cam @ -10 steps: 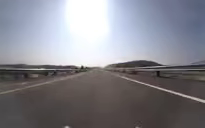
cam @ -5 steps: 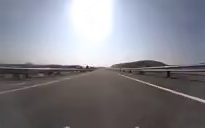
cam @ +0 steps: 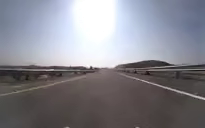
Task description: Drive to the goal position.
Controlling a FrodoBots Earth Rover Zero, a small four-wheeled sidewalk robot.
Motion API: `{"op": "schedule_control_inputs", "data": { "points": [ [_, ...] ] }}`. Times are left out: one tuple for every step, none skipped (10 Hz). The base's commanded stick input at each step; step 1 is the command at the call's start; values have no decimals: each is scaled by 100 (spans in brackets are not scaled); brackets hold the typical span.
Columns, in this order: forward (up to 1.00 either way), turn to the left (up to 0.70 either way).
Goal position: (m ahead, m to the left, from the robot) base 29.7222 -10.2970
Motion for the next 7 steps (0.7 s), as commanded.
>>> {"op": "schedule_control_inputs", "data": {
  "points": [
    [100,0],
    [100,0],
    [100,0],
    [100,-28],
    [100,-20],
    [100,-9],
    [100,-1]
  ]
}}
